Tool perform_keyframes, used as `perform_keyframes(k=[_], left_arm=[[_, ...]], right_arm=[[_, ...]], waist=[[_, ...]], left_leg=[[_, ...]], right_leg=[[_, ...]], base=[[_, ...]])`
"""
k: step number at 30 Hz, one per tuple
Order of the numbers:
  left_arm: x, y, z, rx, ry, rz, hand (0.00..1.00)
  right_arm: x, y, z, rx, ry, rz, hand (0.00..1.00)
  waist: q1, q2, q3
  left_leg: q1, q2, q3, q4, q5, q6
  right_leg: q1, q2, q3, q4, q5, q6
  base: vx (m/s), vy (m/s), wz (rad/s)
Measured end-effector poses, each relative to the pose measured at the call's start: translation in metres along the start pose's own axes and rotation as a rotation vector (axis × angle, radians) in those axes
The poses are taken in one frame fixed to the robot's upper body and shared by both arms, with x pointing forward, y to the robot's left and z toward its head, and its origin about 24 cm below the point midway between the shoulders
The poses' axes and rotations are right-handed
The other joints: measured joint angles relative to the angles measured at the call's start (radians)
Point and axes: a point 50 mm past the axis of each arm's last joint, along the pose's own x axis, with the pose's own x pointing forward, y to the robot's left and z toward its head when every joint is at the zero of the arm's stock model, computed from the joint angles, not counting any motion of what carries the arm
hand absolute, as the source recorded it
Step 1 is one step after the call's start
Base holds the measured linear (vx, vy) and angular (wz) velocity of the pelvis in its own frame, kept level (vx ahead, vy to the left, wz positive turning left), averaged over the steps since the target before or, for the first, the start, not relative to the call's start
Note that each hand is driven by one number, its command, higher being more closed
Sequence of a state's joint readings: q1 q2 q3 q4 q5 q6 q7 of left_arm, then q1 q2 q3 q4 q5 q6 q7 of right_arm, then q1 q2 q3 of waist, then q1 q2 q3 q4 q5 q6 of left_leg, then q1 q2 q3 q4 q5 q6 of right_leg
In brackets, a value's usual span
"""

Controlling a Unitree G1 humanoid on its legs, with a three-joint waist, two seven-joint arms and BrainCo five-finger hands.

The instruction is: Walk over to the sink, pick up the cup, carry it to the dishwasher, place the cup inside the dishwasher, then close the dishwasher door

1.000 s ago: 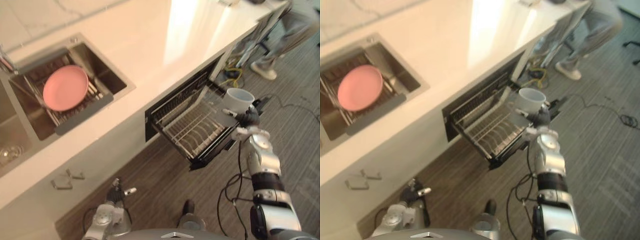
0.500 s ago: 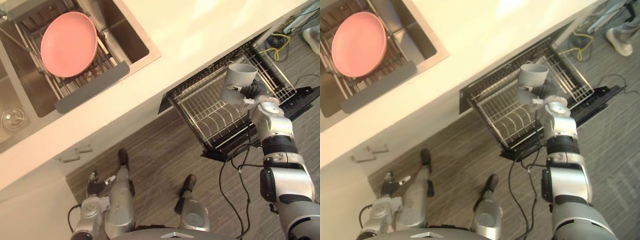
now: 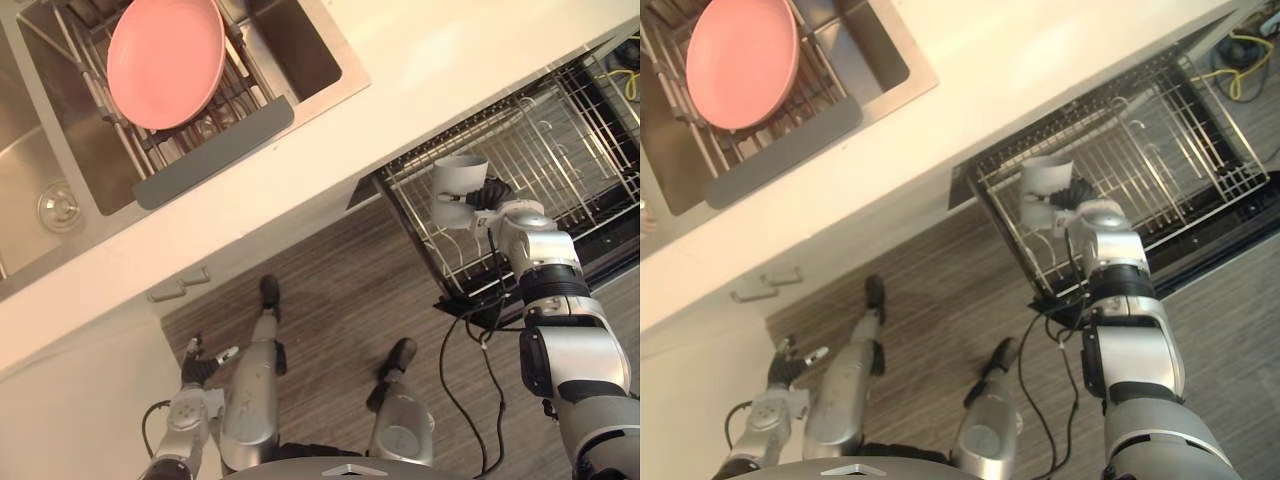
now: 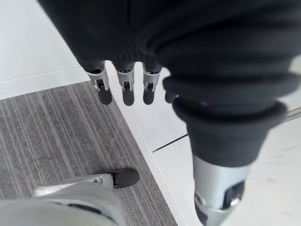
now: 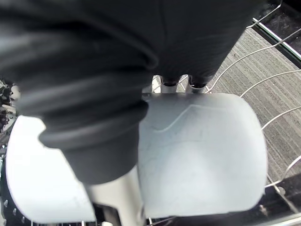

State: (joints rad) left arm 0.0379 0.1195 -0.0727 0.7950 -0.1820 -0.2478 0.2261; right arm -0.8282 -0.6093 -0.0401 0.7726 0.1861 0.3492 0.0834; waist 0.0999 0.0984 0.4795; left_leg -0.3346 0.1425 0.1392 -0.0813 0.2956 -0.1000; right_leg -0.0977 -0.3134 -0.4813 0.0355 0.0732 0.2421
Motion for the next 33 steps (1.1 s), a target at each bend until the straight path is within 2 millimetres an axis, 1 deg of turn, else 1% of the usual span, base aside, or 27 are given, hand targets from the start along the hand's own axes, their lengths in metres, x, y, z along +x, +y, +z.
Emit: perform_keyframes(k=[4,7,8,12,13,17,20,22,23,26,28,29,30,31,32,33], left_arm=[[-0.001,-0.003,-0.001,-0.004,0.006,-0.01,0.0],[-0.001,-0.004,-0.002,0.0,0.009,-0.016,0.0],[-0.001,-0.004,-0.002,0.001,0.008,-0.018,0.0],[-0.001,-0.005,-0.002,0.0,0.008,-0.028,0.0],[-0.001,-0.005,-0.002,0.001,0.008,-0.03,0.0],[-0.002,-0.007,-0.002,0.003,0.003,-0.036,0.0],[-0.002,-0.007,-0.002,0.002,0.001,-0.036,0.0],[-0.002,-0.007,-0.002,0.001,-0.003,-0.041,0.0],[-0.002,-0.007,-0.002,0.0,-0.005,-0.043,0.0],[-0.002,-0.008,-0.001,-0.005,-0.021,-0.061,0.0],[-0.005,-0.007,-0.003,-0.007,-0.02,-0.061,0.0],[-0.005,-0.007,-0.003,-0.009,-0.022,-0.061,0.0],[-0.007,-0.006,-0.005,-0.012,-0.019,-0.059,0.0],[-0.008,-0.006,-0.007,-0.014,-0.016,-0.058,0.0],[-0.01,-0.004,-0.011,-0.027,-0.004,-0.05,0.0],[-0.011,-0.003,-0.013,-0.035,0.004,-0.045,0.0]], right_arm=[[0.001,0.005,-0.002,-0.085,0.012,-0.009,1.0],[0.001,0.006,-0.003,-0.155,0.019,-0.017,1.0],[0.001,0.007,-0.003,-0.184,0.022,-0.022,0.0],[0.002,0.01,-0.004,-0.234,0.026,-0.018,0.0],[0.002,0.011,-0.004,-0.232,0.026,-0.017,0.0],[0.002,0.011,-0.004,-0.218,0.023,-0.025,0.0],[0.001,0.011,0.0,-0.173,-0.014,-0.046,0.0],[0.001,0.012,0.005,-0.054,-0.06,-0.051,0.0],[0.0,0.012,0.007,-0.023,-0.076,-0.053,0.0],[-0.009,0.013,0.01,0.1,-0.183,-0.034,0.0],[-0.022,0.022,0.01,0.19,-0.276,-0.003,0.0],[-0.025,0.025,0.009,0.21,-0.299,0.007,0.0],[-0.033,0.031,0.007,0.233,-0.336,0.025,0.0],[-0.037,0.034,0.006,0.249,-0.35,0.033,0.0],[-0.047,0.04,-0.003,0.283,-0.37,0.053,0.0],[-0.051,0.043,-0.008,0.309,-0.373,0.063,0.0]], waist=[[0.004,0.027,0.013],[0.005,0.029,0.013],[0.005,0.03,0.014],[0.008,0.031,0.014],[0.008,0.034,0.015],[0.008,0.043,0.019],[0.005,0.043,0.018],[0.005,0.043,0.018],[0.004,0.043,0.018],[-0.004,0.043,0.018],[-0.024,0.043,0.018],[-0.028,0.043,0.018],[-0.043,0.041,0.018],[-0.049,0.04,0.017],[-0.061,0.037,0.011],[-0.068,0.035,0.004]], left_leg=[[-0.004,0.0,-0.003,-0.005,-0.005,-0.007],[-0.016,-0.004,-0.003,-0.003,-0.004,-0.004],[-0.016,-0.008,-0.003,0.0,-0.001,0.0],[-0.016,-0.016,-0.019,0.001,0.0,0.0],[-0.016,-0.018,-0.037,0.0,0.0,0.0],[-0.016,-0.022,-0.049,0.0,0.0,0.0],[-0.016,-0.021,-0.059,0.0,-0.001,-0.002],[-0.015,-0.022,-0.059,0.0,-0.001,-0.002],[-0.014,-0.023,-0.059,0.0,-0.001,-0.002],[0.002,-0.027,-0.058,0.0,-0.001,-0.002],[0.031,-0.03,-0.055,0.0,-0.003,-0.004],[0.039,-0.029,-0.054,0.0,-0.005,-0.006],[0.054,-0.028,-0.052,0.0,-0.011,-0.009],[0.063,-0.028,-0.05,0.0,-0.014,-0.008],[0.083,-0.027,-0.043,-0.003,-0.027,-0.017],[0.088,-0.026,-0.041,-0.005,-0.031,-0.016]], right_leg=[[-0.013,-0.006,0.003,0.026,-0.017,0.001],[-0.028,-0.012,0.004,0.035,-0.021,-0.001],[-0.028,-0.016,0.003,0.038,-0.02,0.004],[-0.029,-0.024,0.001,0.044,-0.026,0.008],[-0.029,-0.027,-0.001,0.051,-0.03,0.009],[-0.029,-0.033,-0.004,0.071,-0.04,0.015],[-0.037,-0.037,-0.009,0.1,-0.057,0.009],[-0.038,-0.04,-0.007,0.106,-0.058,0.01],[-0.037,-0.041,-0.007,0.106,-0.057,0.01],[-0.018,-0.046,-0.007,0.105,-0.057,0.013],[0.01,-0.047,-0.007,0.094,-0.057,0.014],[0.017,-0.047,-0.006,0.092,-0.057,0.014],[0.032,-0.046,-0.004,0.089,-0.059,0.017],[0.038,-0.046,-0.002,0.089,-0.06,0.018],[0.055,-0.045,0.003,0.082,-0.061,0.019],[0.062,-0.044,0.003,0.075,-0.062,0.02]], base=[[-0.02,0.005,0.0],[0.01,0.001,0.01],[0.04,0.003,0.03],[0.04,-0.005,0.03],[0.03,0.003,0.05],[0.0,0.009,0.08],[-0.03,-0.004,0.07],[0.0,0.0,0.0],[0.0,0.0,0.0],[0.03,-0.007,0.02],[0.03,-0.024,-0.01],[0.02,-0.037,-0.07],[0.01,-0.032,-0.07],[0.01,-0.035,-0.12],[0.0,-0.022,-0.1],[0.02,-0.023,-0.12]])
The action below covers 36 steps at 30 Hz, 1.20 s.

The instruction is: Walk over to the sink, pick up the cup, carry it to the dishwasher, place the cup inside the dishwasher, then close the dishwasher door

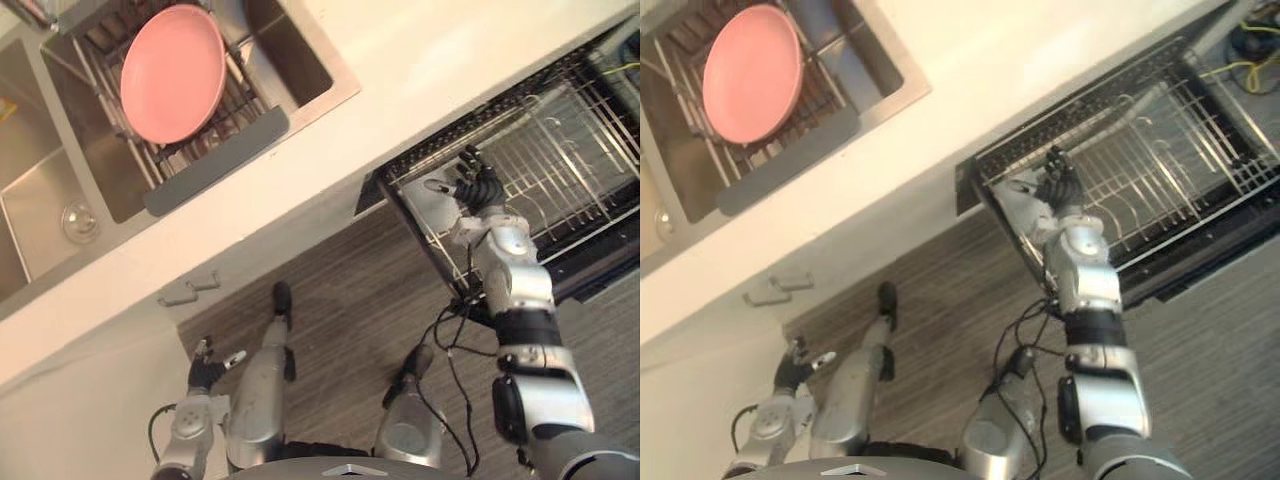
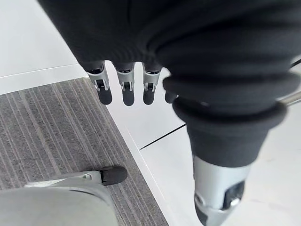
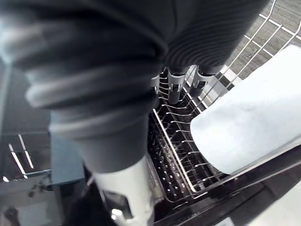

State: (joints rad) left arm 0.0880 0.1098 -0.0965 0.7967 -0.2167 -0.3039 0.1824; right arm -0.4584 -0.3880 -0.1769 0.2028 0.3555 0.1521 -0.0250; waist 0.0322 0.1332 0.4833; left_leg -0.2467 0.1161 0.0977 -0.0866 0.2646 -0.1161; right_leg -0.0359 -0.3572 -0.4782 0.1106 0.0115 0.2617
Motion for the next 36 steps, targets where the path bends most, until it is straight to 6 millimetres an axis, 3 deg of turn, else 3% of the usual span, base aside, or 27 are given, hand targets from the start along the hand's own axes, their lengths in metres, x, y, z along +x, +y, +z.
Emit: perform_keyframes(k=[2,4,5,6,10,15,16,17,19,21,25,27,28,29,30,31,33,34,35,36], left_arm=[[-0.01,0.009,-0.015,-0.031,0.044,0.041,0.0],[-0.017,0.019,-0.025,-0.052,0.07,0.081,0.0],[-0.022,0.028,-0.031,-0.073,0.091,0.117,0.0],[-0.024,0.029,-0.034,-0.083,0.099,0.127,0.0],[-0.036,0.035,-0.049,-0.151,0.148,0.192,0.0],[-0.062,0.039,-0.081,-0.191,0.275,0.251,0.0],[-0.069,0.04,-0.09,-0.159,0.315,0.241,0.0],[-0.072,0.044,-0.094,-0.109,0.338,0.226,0.0],[-0.073,0.046,-0.097,-0.066,0.355,0.22,0.0],[-0.078,0.046,-0.102,-0.013,0.381,0.215,0.0],[-0.078,0.047,-0.103,0.007,0.401,0.239,0.0],[-0.073,0.047,-0.099,0.02,0.386,0.234,0.0],[-0.068,0.046,-0.094,0.024,0.368,0.228,0.0],[-0.06,0.044,-0.087,0.028,0.344,0.221,0.0],[-0.056,0.044,-0.084,0.036,0.332,0.218,0.0],[-0.05,0.044,-0.078,0.048,0.312,0.212,0.0],[-0.046,0.048,-0.073,0.098,0.29,0.206,0.0],[-0.044,0.052,-0.07,0.132,0.282,0.208,0.0],[-0.043,0.055,-0.069,0.151,0.277,0.211,0.0],[-0.042,0.061,-0.069,0.177,0.285,0.218,0.0]], right_arm=[[-0.035,0.003,-0.022,0.125,-0.013,-0.016,0.0],[-0.06,0.006,-0.032,0.203,-0.042,-0.008,0.0],[-0.075,0.011,-0.03,0.239,-0.084,0.022,0.0],[-0.08,0.014,-0.026,0.247,-0.113,0.034,0.0],[-0.086,0.035,0.012,0.254,-0.325,0.199,0.0],[-0.085,0.049,0.016,0.292,-0.356,0.277,0.0],[-0.085,0.047,0.016,0.288,-0.354,0.253,0.0],[-0.085,0.038,0.016,0.283,-0.359,0.197,0.0],[-0.084,0.022,0.02,0.27,-0.381,0.108,0.0],[-0.085,0.004,0.024,0.288,-0.413,0.041,0.0],[-0.089,0.004,0.027,0.354,-0.458,0.058,0.0],[-0.093,0.001,0.031,0.376,-0.499,0.053,0.0],[-0.095,-0.002,0.032,0.374,-0.522,0.041,0.0],[-0.098,-0.005,0.034,0.36,-0.548,0.031,0.0],[-0.101,-0.006,0.036,0.35,-0.558,0.027,0.0],[-0.108,-0.006,0.042,0.327,-0.583,0.031,0.0],[-0.115,-0.006,0.051,0.311,-0.629,0.038,0.0],[-0.118,-0.007,0.057,0.301,-0.656,0.03,0.0],[-0.119,-0.008,0.058,0.305,-0.672,0.024,0.0],[-0.122,-0.015,0.057,0.291,-0.677,-0.004,0.0]], waist=[[-0.013,-0.025,-0.064],[-0.031,-0.054,-0.101],[-0.042,-0.075,-0.127],[-0.047,-0.079,-0.136],[-0.051,-0.082,-0.173],[-0.027,-0.063,-0.223],[-0.034,-0.063,-0.231],[-0.039,-0.098,-0.236],[-0.03,-0.113,-0.239],[-0.027,-0.107,-0.245],[-0.022,-0.11,-0.252],[-0.028,-0.107,-0.254],[-0.038,-0.103,-0.253],[-0.049,-0.098,-0.249],[-0.051,-0.097,-0.248],[-0.06,-0.103,-0.252],[-0.067,-0.116,-0.259],[-0.074,-0.119,-0.261],[-0.077,-0.149,-0.272],[-0.093,-0.199,-0.285]], left_leg=[[0.006,0.001,0.01,0.0,-0.014,-0.004],[0.023,0.002,0.012,0.0,-0.018,-0.004],[0.043,0.003,0.013,0.005,-0.021,-0.006],[0.049,0.003,0.011,0.006,-0.022,-0.006],[0.08,-0.001,-0.01,0.006,-0.022,-0.006],[0.093,-0.008,-0.059,0.0,-0.03,0.002],[0.094,-0.009,-0.007,0.0,-0.056,0.037],[0.091,-0.011,0.115,0.009,-0.101,0.095],[0.078,-0.009,0.273,0.138,-0.091,0.111],[0.094,-0.039,0.253,0.11,-0.07,0.108],[0.158,-0.042,0.253,0.011,-0.065,0.113],[0.163,-0.04,0.227,0.002,-0.079,0.114],[0.162,-0.037,0.192,0.001,-0.088,0.116],[0.16,-0.033,0.128,0.001,-0.091,0.122],[0.161,-0.037,0.101,0.001,-0.089,0.129],[0.162,-0.048,0.053,0.001,-0.083,0.14],[0.151,-0.068,-0.01,0.001,-0.084,0.141],[0.136,-0.08,-0.035,0.0,-0.089,0.138],[0.125,-0.105,-0.039,0.008,-0.109,0.131],[0.087,-0.146,-0.013,0.137,-0.12,0.168]], right_leg=[[0.012,0.005,0.0,-0.027,-0.001,0.0],[0.038,0.01,-0.004,-0.047,0.003,0.008],[0.065,0.014,-0.011,-0.059,0.004,0.009],[0.076,0.015,-0.016,-0.062,0.004,0.009],[0.131,0.02,-0.051,-0.08,0.003,0.009],[0.216,0.038,-0.139,-0.086,-0.013,0.012],[0.256,0.04,-0.191,-0.099,-0.015,0.007],[0.308,0.031,-0.263,-0.142,0.0,0.007],[0.348,0.007,-0.328,-0.138,0.005,0.009],[0.357,-0.015,-0.356,-0.079,0.018,0.003],[0.3,-0.057,-0.295,0.09,0.082,-0.081],[0.242,-0.077,-0.212,0.208,0.141,-0.164],[0.192,-0.066,-0.093,0.3,0.139,-0.199],[0.146,-0.001,0.046,0.384,-0.018,-0.166],[0.134,0.037,0.094,0.399,-0.089,-0.169],[0.125,0.113,0.149,0.386,-0.188,-0.167],[0.097,0.21,0.213,0.288,-0.278,-0.167],[0.078,0.263,0.255,0.185,-0.295,-0.185],[0.06,0.264,0.285,0.124,-0.287,-0.209],[0.043,0.224,0.277,0.15,-0.241,-0.2]], base=[[0.08,-0.024,-0.08],[0.15,-0.046,-0.04],[0.16,-0.057,-0.01],[0.11,-0.051,0.03],[0.02,-0.025,0.15],[-0.05,-0.008,0.51],[-0.01,-0.016,1.19],[0.03,-0.021,1.36],[0.2,0.066,1.13],[0.14,0.176,0.74],[-0.04,0.187,0.05],[-0.1,0.279,0.28],[-0.11,0.249,0.72],[-0.11,0.19,0.9],[-0.15,0.033,1.17],[-0.17,-0.017,0.99],[-0.15,-0.101,1.11],[-0.09,-0.093,1.06],[-0.02,-0.067,1.26],[0.05,-0.068,0.93]])
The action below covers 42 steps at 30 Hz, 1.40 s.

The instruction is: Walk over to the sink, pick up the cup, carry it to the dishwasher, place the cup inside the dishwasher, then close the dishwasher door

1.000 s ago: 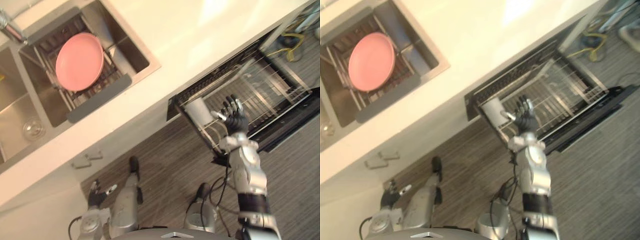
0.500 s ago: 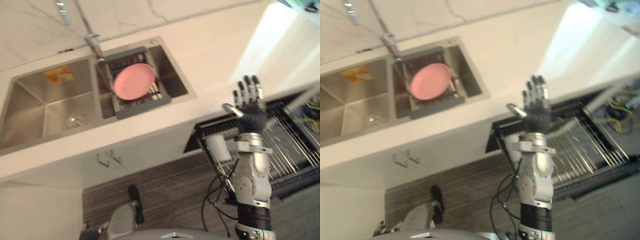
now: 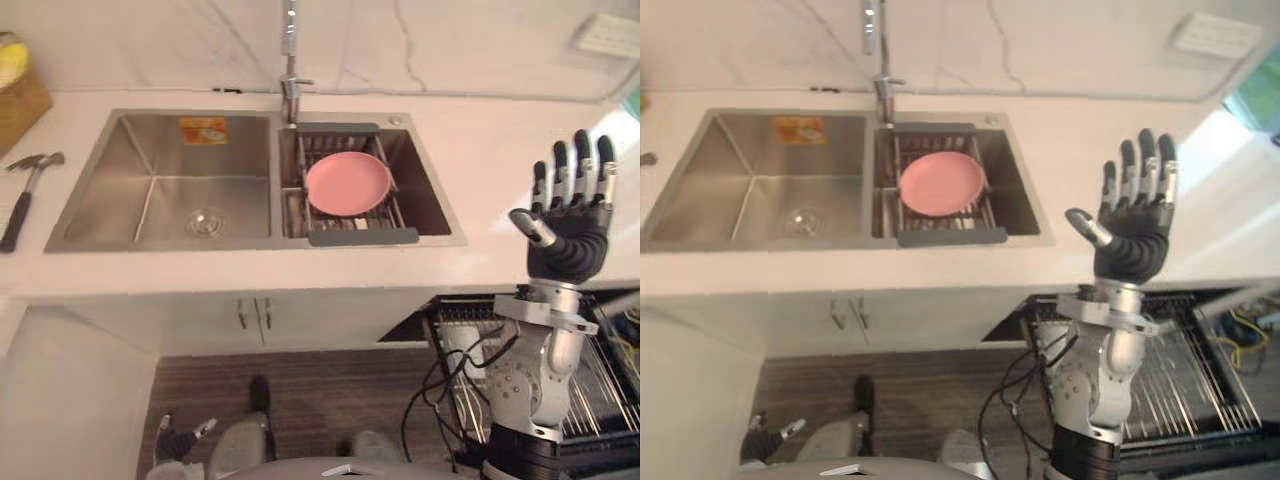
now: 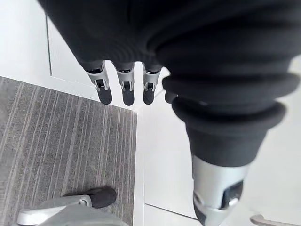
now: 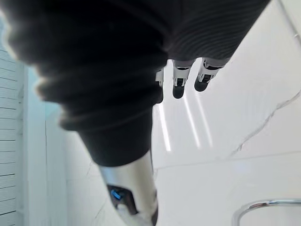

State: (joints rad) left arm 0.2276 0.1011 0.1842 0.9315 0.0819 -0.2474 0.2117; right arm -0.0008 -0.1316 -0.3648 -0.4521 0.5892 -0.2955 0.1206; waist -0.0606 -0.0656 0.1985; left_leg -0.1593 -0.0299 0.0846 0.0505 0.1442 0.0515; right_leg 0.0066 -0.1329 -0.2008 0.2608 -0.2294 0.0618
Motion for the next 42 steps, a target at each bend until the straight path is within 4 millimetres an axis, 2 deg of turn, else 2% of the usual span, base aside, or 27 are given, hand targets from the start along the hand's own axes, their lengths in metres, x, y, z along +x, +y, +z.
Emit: perform_keyframes(k=[1,2,3,4,5,8,12,16,22,33,39,42], left_arm=[[-0.002,-0.001,-0.004,0.001,0.012,-0.002,0.0],[-0.003,-0.001,-0.007,0.006,0.021,-0.003,0.0],[-0.008,0.001,-0.015,0.014,0.041,0.0,0.0],[-0.01,0.001,-0.019,0.014,0.053,0.002,0.0],[-0.011,0.001,-0.021,0.015,0.06,0.001,0.0],[-0.012,-0.005,-0.02,0.002,0.058,-0.018,0.0],[-0.011,-0.002,-0.017,0.064,0.028,-0.03,0.0],[-0.011,-0.003,-0.017,0.082,0.019,-0.038,0.0],[-0.012,-0.005,-0.016,0.082,-0.006,-0.063,0.0],[-0.01,-0.005,-0.01,0.008,-0.031,-0.107,0.0],[-0.009,-0.009,-0.007,0.023,-0.046,-0.121,0.0],[-0.009,-0.009,-0.006,0.036,-0.049,-0.121,0.0]], right_arm=[[-0.001,-0.002,0.002,-0.01,-0.007,-0.012,0.0],[-0.001,-0.002,0.002,-0.007,-0.015,-0.022,0.0],[-0.001,-0.001,0.0,-0.003,-0.01,-0.04,0.0],[-0.001,0.003,-0.003,-0.001,-0.002,-0.041,0.0],[0.0,0.005,-0.003,-0.021,0.001,-0.041,0.0],[0.004,0.01,-0.01,-0.091,0.044,-0.024,0.0],[0.005,0.012,-0.015,-0.22,0.087,0.025,0.0],[0.007,0.007,-0.022,-0.357,0.177,0.067,0.0],[0.001,-0.008,-0.038,-0.379,0.312,0.015,0.0],[-0.001,-0.025,-0.031,-0.438,0.307,-0.092,0.0],[-0.003,-0.034,-0.036,-0.561,0.368,-0.105,0.0],[0.0,-0.038,-0.04,-0.706,0.419,-0.052,0.0]], waist=[[0.015,0.03,-0.014],[0.02,0.036,-0.012],[0.029,0.052,-0.022],[0.033,0.055,-0.034],[0.037,0.059,-0.037],[0.051,0.044,-0.049],[0.046,0.02,-0.073],[0.039,0.025,-0.106],[0.032,0.032,-0.132],[0.026,0.023,-0.142],[0.019,0.029,-0.156],[0.02,0.029,-0.158]], left_leg=[[0.006,0.013,-0.005,0.07,-0.07,-0.013],[0.023,0.011,-0.005,0.036,-0.062,-0.02],[0.078,0.009,0.0,-0.062,-0.023,-0.015],[0.105,0.01,0.0,-0.138,0.011,-0.017],[0.102,0.012,0.001,-0.138,0.017,-0.02],[0.105,0.012,0.019,-0.139,0.013,-0.015],[0.105,0.011,0.018,-0.139,0.009,-0.019],[0.096,0.012,0.006,-0.139,-0.006,-0.021],[0.09,0.018,0.031,-0.139,-0.006,-0.02],[0.091,0.016,0.052,-0.139,-0.004,-0.02],[0.09,0.017,0.052,-0.139,-0.005,-0.019],[0.089,0.017,0.055,-0.139,-0.005,-0.019]], right_leg=[[0.013,0.006,-0.016,-0.009,-0.001,0.005],[0.031,0.009,-0.019,-0.028,0.009,0.005],[0.058,0.014,-0.019,-0.078,0.041,0.002],[0.074,0.027,-0.024,-0.13,0.07,0.012],[0.086,0.031,-0.027,-0.157,0.09,0.018],[0.101,0.031,-0.026,-0.182,0.105,0.02],[0.102,0.03,-0.025,-0.184,0.105,0.02],[0.101,0.031,-0.029,-0.191,0.109,0.018],[0.116,0.035,-0.033,-0.221,0.128,0.02],[0.118,0.03,-0.036,-0.231,0.133,0.025],[0.118,0.031,-0.037,-0.232,0.133,0.024],[0.117,0.031,-0.041,-0.233,0.133,0.024]], base=[[0.1,-0.082,0.74],[0.12,-0.035,0.11],[0.12,-0.005,-0.01],[0.12,0.002,-0.01],[0.11,-0.009,-0.01],[0.09,-0.004,-0.1],[0.05,-0.005,-0.03],[-0.02,-0.002,0.05],[-0.05,0.003,0.01],[0.0,0.002,0.01],[0.0,0.0,0.0],[0.0,0.0,0.0]])
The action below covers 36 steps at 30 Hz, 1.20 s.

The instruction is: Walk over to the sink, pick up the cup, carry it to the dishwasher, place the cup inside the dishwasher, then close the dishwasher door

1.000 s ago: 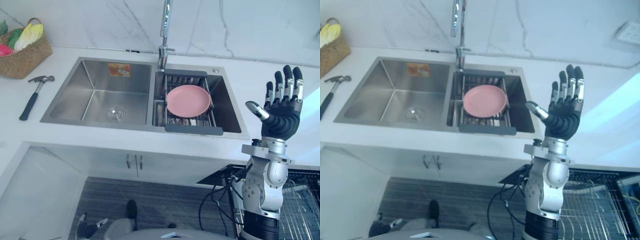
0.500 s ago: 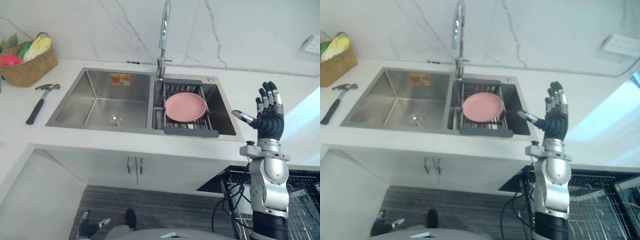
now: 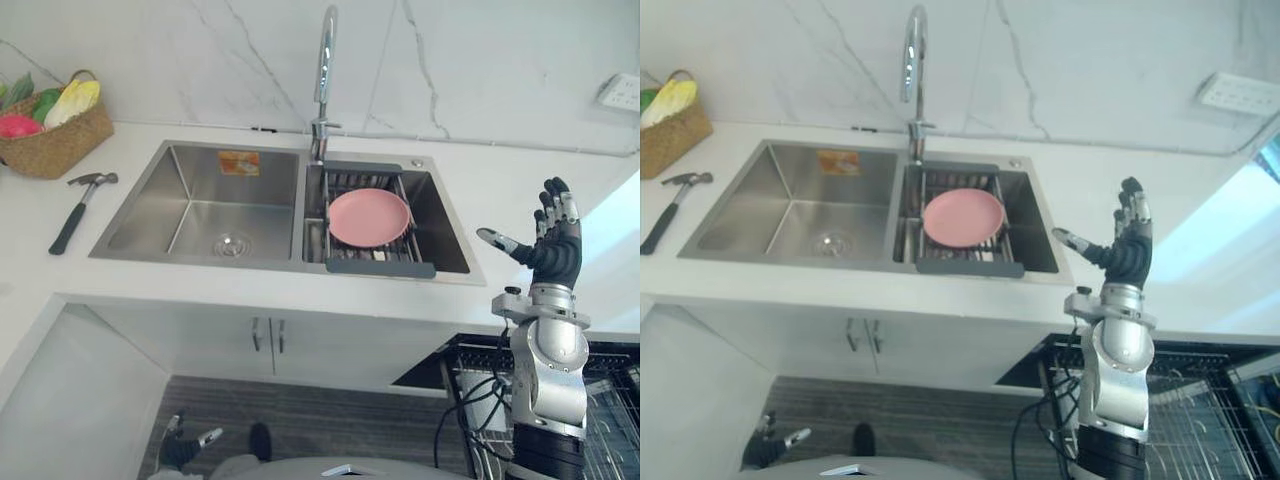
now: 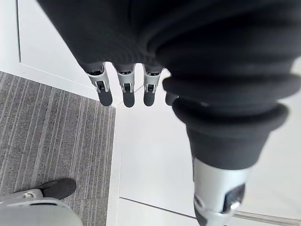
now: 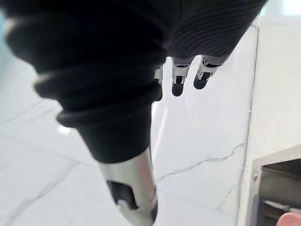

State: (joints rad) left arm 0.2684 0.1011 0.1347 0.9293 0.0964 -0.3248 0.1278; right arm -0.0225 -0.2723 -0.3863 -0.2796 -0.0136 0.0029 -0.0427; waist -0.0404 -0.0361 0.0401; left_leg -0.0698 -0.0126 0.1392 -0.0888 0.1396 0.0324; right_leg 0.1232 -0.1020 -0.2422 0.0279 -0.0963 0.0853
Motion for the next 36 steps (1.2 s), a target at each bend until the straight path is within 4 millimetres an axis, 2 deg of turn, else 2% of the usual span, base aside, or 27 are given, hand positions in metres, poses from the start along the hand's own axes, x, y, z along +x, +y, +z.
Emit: perform_keyframes(k=[5,8,13,16,20,27,31,32,36], left_arm=[[0.002,0.002,-0.001,0.051,0.027,-0.009,0.0],[0.005,0.006,0.001,0.063,0.043,-0.008,0.0],[0.006,0.013,0.001,0.067,0.05,-0.002,0.0],[0.006,0.013,0.002,0.067,0.046,-0.004,0.0],[0.007,0.012,0.005,0.07,0.034,-0.013,0.0],[0.006,0.008,0.003,0.085,0.042,-0.041,0.0],[0.006,0.008,0.003,0.096,0.042,-0.046,0.0],[0.005,0.004,0.002,0.108,0.043,-0.069,0.0],[0.006,0.004,0.003,0.107,0.04,-0.068,0.0]], right_arm=[[0.033,0.004,0.009,-0.318,-0.045,0.173,0.0],[0.054,0.017,0.016,-0.57,-0.087,0.306,0.0],[0.072,0.043,0.016,-0.799,-0.16,0.456,0.0],[0.081,0.054,0.012,-0.848,-0.155,0.521,0.0],[0.088,0.06,0.004,-0.898,-0.12,0.568,0.0],[0.096,0.051,-0.016,-0.958,-0.02,0.574,0.0],[0.097,0.046,-0.018,-0.977,-0.01,0.572,0.0],[0.102,0.046,-0.016,-0.973,-0.002,0.559,0.0],[0.102,0.046,-0.016,-0.972,-0.002,0.559,0.0]], waist=[[-0.006,-0.006,-0.001],[0.003,-0.009,-0.001],[0.031,-0.018,0.005],[0.041,-0.02,0.012],[0.043,-0.024,0.023],[0.048,-0.017,0.037],[0.044,-0.004,0.047],[0.039,0.009,0.075],[0.042,0.008,0.074]], left_leg=[[0.002,-0.008,-0.002,0.0,0.0,0.0],[0.001,-0.017,0.001,0.0,0.0,0.0],[0.002,-0.038,-0.005,0.0,0.001,0.003],[0.002,-0.053,-0.017,0.0,-0.001,0.012],[0.002,-0.068,-0.032,0.0,-0.003,0.017],[0.016,-0.077,-0.05,0.0,-0.007,0.02],[0.022,-0.076,-0.05,0.0,-0.008,0.02],[0.052,-0.08,-0.025,-0.001,-0.02,0.031],[0.047,-0.091,-0.026,-0.001,-0.018,0.038]], right_leg=[[0.013,-0.004,-0.021,-0.008,0.003,0.004],[0.019,-0.015,-0.05,-0.008,-0.004,0.013],[0.033,-0.033,-0.077,-0.007,-0.016,0.027],[0.041,-0.044,-0.096,-0.007,-0.021,0.032],[0.052,-0.054,-0.118,-0.007,-0.025,0.037],[0.071,-0.056,-0.13,-0.002,-0.025,0.037],[0.076,-0.055,-0.128,-0.002,-0.025,0.037],[0.086,-0.069,-0.15,0.013,-0.054,0.038],[0.086,-0.075,-0.15,0.013,-0.05,0.041]], base=[[0.0,0.014,0.09],[0.01,0.015,0.25],[0.04,0.03,0.18],[0.05,0.038,0.14],[0.05,0.026,0.17],[0.02,0.009,0.05],[-0.03,0.003,-0.01],[0.0,0.0,0.0],[0.06,0.012,0.02]])
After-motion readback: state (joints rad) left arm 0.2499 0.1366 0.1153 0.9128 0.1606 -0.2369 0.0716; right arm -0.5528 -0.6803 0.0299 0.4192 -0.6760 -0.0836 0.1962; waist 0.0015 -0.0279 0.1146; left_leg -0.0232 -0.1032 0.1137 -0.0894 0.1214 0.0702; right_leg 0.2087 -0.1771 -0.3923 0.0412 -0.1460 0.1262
